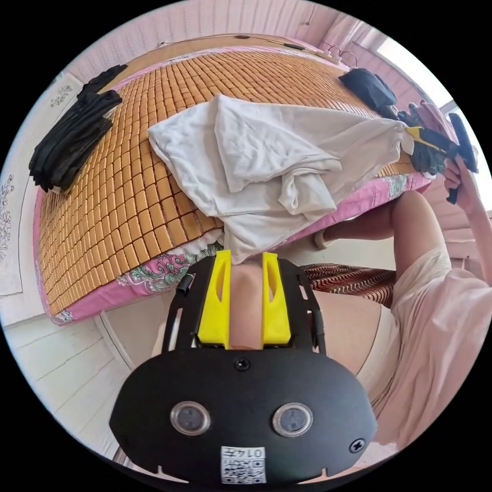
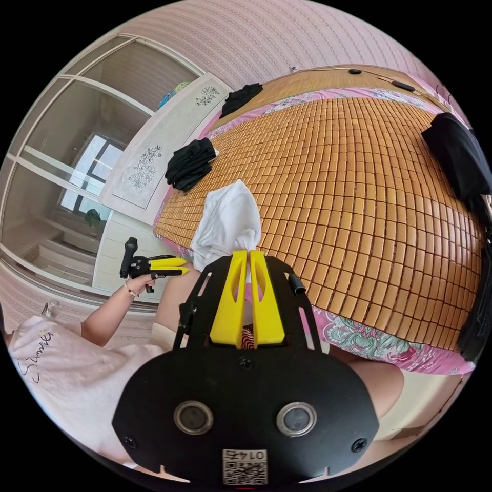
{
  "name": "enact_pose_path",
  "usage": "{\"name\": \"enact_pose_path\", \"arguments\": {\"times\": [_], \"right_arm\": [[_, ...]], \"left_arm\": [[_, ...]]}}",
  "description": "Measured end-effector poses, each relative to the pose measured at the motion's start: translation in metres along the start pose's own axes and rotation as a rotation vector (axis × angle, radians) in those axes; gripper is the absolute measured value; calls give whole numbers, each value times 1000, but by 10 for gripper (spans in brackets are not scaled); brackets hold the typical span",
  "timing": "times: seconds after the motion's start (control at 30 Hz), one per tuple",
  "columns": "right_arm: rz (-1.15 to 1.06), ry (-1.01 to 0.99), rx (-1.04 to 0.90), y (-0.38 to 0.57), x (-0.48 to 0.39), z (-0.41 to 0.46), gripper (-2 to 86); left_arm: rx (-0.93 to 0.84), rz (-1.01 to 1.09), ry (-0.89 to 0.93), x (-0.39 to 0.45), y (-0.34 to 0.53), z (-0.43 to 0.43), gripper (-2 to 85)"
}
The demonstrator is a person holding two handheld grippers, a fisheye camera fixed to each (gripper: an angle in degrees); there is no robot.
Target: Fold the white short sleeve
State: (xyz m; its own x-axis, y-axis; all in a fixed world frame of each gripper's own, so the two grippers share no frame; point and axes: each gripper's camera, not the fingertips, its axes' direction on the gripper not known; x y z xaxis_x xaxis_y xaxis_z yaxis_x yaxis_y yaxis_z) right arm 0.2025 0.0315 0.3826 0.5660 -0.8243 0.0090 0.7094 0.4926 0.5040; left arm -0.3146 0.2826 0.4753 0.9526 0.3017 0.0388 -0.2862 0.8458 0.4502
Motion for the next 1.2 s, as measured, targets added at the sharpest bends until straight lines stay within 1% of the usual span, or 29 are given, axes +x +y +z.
{"name": "enact_pose_path", "arguments": {"times": [0.03, 0.1, 0.13, 0.17, 0.23, 0.27, 0.33, 0.37, 0.43, 0.53, 0.63, 0.73, 0.8, 0.87, 0.9, 0.97, 1.03, 1.07, 1.1, 1.13, 1.17, 1.2], "right_arm": [[10, 0, 2, 5, 7, -3, 4], [23, -12, 16, 12, 18, -8, 4], [27, -13, 30, 17, 25, -13, 4], [28, -11, 38, 19, 29, -16, 4], [60, 23, 52, 30, 48, -28, 5], [76, 35, 47, 33, 54, -30, 5], [180, 79, -41, 47, 90, -29, 7], [195, 87, -72, 51, 97, -27, 8], [201, 196, -134, 70, 112, -23, 11], [185, 284, -170, 92, 119, -14, 33], [181, 315, -196, 109, 127, -7, 74], [222, 353, -157, 120, 137, -11, 103], [264, 316, -92, 126, 144, -20, 98], [296, 324, -105, 131, 153, -20, 68], [332, 370, -115, 135, 158, -22, 38], [283, 317, -124, 139, 159, -30, 12], [240, 150, -109, 148, 159, -49, 1], [235, 111, -88, 150, 159, -58, 0], [215, 25, -18, 154, 158, -81, 0], [201, -42, 71, 157, 158, -109, 0], [191, -79, 114, 157, 157, -124, -1], [158, -147, 195, 156, 154, -156, -1]], "left_arm": [[-46, -6, -35, 2, -11, 9, 88], [-160, -32, -27, 1, -27, 26, 71], [-245, -76, -10, -2, -34, 36, 47], [-257, -80, -1, -2, -38, 33, 14], [-210, -69, 14, -1, -38, 15, 3], [-158, -63, 26, 0, -34, -1, -1], [-76, -62, 64, 1, -21, -28, -5], [-14, -59, 118, 2, -11, -44, -7], [59, -65, 172, 6, 4, -64, -9], [129, -102, 219, 10, 21, -82, -10], [151, -142, 252, 12, 31, -87, -10], [143, -141, 239, 19, 38, -93, -10], [137, -128, 221, 23, 42, -97, -10], [143, -126, 220, 26, 50, -103, -10], [148, -130, 226, 26, 52, -105, -10], [189, -145, 269, 25, 62, -114, -10], [249, -152, 303, 26, 72, -129, -10], [299, -167, 323, 24, 80, -143, -10], [330, -175, 334, 23, 85, -151, -10], [397, -186, 356, 19, 94, -171, -10], [473, -189, 367, 15, 103, -193, -10], [514, -187, 367, 13, 108, -206, -10]]}}
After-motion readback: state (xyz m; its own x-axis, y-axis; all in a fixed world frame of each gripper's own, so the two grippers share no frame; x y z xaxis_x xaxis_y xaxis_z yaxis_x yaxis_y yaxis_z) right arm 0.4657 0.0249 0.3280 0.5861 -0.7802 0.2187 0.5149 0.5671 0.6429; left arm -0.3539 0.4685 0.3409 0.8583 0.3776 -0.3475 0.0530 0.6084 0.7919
